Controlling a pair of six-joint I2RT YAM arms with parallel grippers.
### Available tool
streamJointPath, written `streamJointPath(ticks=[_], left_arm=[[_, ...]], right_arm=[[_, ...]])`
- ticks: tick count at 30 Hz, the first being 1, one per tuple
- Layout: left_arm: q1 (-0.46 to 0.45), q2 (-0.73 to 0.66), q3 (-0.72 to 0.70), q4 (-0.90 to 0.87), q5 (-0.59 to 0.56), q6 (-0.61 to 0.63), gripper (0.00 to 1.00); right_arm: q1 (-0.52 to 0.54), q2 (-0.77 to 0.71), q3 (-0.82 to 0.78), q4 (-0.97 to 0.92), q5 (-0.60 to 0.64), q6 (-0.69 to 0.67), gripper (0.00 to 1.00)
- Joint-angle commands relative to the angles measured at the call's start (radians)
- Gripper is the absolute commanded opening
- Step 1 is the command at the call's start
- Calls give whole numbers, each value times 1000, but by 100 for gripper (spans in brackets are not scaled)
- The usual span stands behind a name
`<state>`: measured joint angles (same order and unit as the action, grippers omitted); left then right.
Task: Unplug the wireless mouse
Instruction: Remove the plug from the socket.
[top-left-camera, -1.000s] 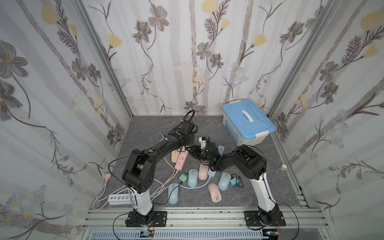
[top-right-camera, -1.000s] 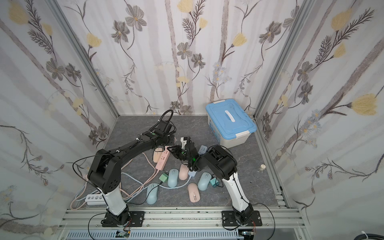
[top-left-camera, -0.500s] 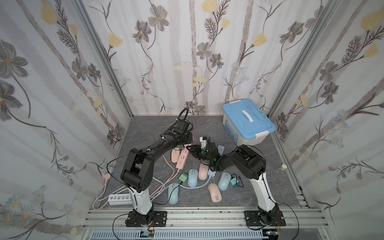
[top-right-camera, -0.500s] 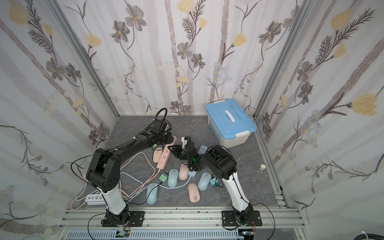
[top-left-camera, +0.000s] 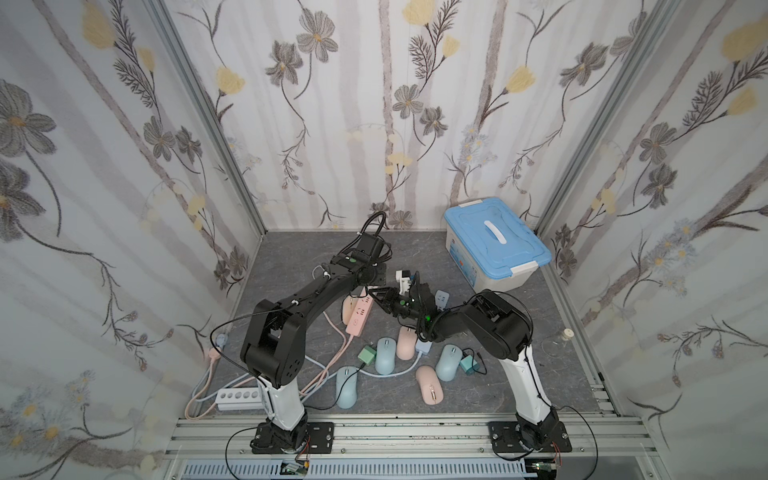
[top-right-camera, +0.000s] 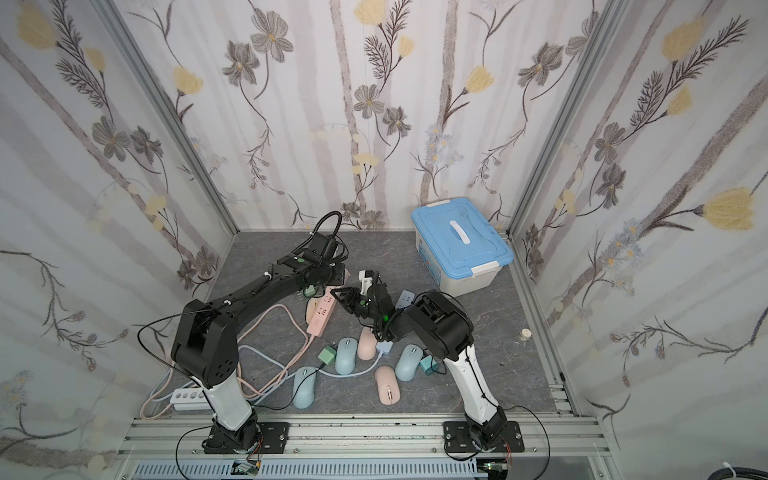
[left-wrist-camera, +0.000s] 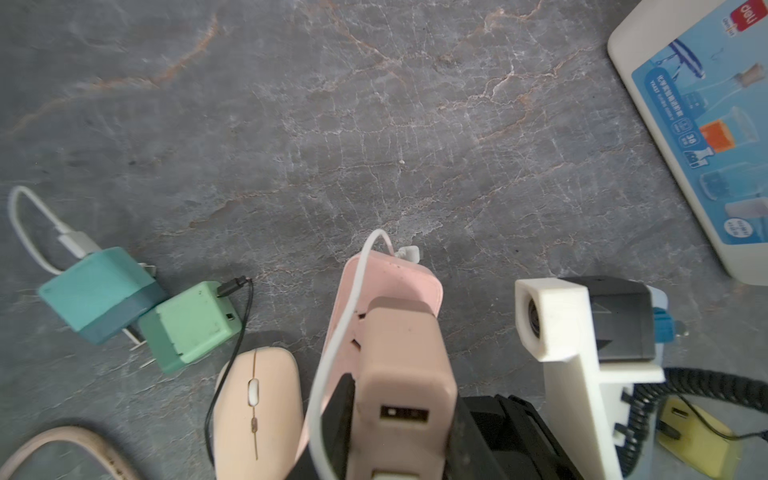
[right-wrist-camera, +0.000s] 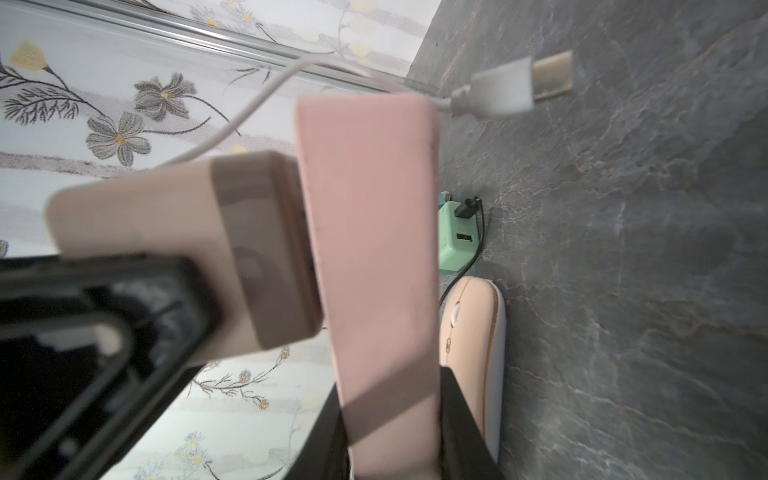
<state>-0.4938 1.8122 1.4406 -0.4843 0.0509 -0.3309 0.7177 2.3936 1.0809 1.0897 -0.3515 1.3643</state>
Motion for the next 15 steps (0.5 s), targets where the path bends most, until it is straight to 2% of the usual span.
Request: streamJointPath(ticks=[1,3,5,9,11,13,15], left_arm=[[-6,16,44,49,560,-163,0],[-3,33,51,72,620,-194,0],[-8,36,57,44,557,-180,0],[-69,12,93,-123,124,-42,0],[-69,19,102,-165,31,-30,0],[-68,57,153,-250,5,-13,0],[-62,97,200,-309,84,-6,0]], right_arm=[[-4,10,11,-117,134,84,0],[-4,10,11,-119,134,84,0],[-3,10,13,-124,135,85,0],[-3,4,21,-154,136,81,0],[-3,4,28,-168,132,75,0],[-4,4,37,-184,128,69,0],[-4,4,39,-186,125,67,0]])
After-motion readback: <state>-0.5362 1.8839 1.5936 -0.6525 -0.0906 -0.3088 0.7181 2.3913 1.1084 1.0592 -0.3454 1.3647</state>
